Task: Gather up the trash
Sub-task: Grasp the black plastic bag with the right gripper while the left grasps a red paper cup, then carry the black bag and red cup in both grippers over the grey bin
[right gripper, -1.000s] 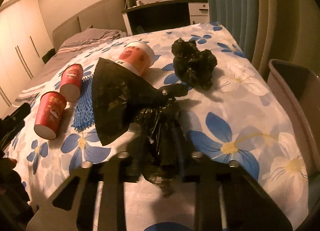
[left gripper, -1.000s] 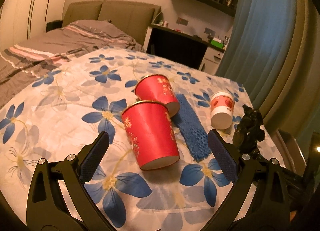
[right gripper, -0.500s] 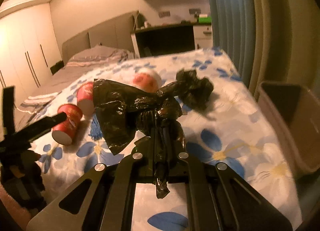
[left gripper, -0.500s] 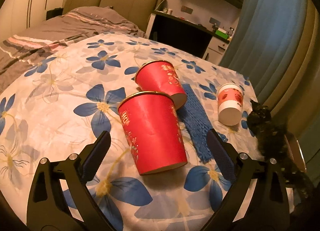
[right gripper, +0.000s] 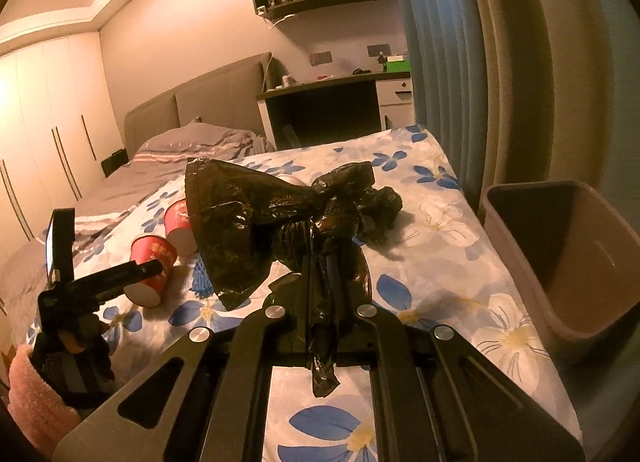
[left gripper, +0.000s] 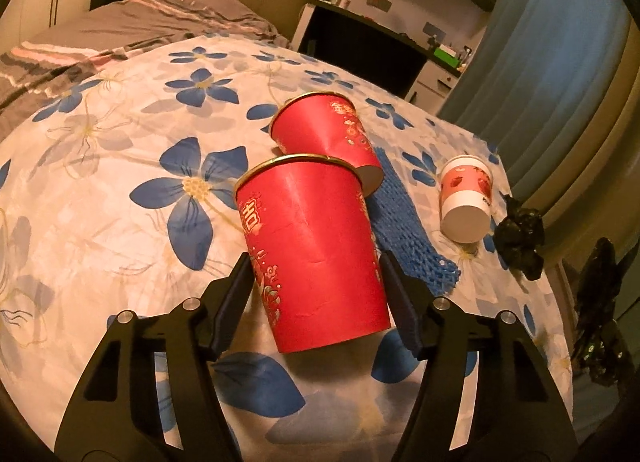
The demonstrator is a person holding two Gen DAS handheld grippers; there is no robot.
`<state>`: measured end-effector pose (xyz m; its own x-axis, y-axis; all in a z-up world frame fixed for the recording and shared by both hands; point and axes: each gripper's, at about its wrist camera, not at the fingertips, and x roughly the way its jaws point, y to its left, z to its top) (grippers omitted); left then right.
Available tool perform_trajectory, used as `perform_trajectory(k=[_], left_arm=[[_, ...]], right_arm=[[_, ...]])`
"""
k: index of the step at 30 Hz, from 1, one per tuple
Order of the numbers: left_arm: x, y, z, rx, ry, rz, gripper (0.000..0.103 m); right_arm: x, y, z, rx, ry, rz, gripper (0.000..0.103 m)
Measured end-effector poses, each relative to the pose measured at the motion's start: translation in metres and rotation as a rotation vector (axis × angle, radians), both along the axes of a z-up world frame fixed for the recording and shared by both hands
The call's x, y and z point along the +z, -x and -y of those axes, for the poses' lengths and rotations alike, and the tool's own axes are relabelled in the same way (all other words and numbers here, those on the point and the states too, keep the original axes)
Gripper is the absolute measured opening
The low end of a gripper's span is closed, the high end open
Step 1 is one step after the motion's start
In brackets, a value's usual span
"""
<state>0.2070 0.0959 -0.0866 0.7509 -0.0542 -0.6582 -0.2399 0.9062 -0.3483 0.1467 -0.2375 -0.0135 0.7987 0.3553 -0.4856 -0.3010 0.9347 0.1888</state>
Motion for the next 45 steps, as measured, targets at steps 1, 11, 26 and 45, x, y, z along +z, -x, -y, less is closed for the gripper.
perform_trajectory(k=[1,11,26,45], left_arm=[[0.003,0.003,0.001,0.001,-0.004,0.010,0.063],[0.039,0.046,0.032,-0.051,-0.061,0.139,0.063],[0.064,0.055,0.085,-0.163,-0.092,0.202,0.063],[0.092,0.018,0.232,-0.494,-0.087,0.313,0.063]], right_arm=[[0.001,0.001,0.001,-0.003,-0.001,0.002,0.007],[0.014,0.017,0.028,-0.075,-0.024,0.057,0.007],[0.027,0.032,0.071,-0.159,-0.064,0.112,0.007],[0.028,0.028,0.150,-0.350,-0.083,0.139,0.007]])
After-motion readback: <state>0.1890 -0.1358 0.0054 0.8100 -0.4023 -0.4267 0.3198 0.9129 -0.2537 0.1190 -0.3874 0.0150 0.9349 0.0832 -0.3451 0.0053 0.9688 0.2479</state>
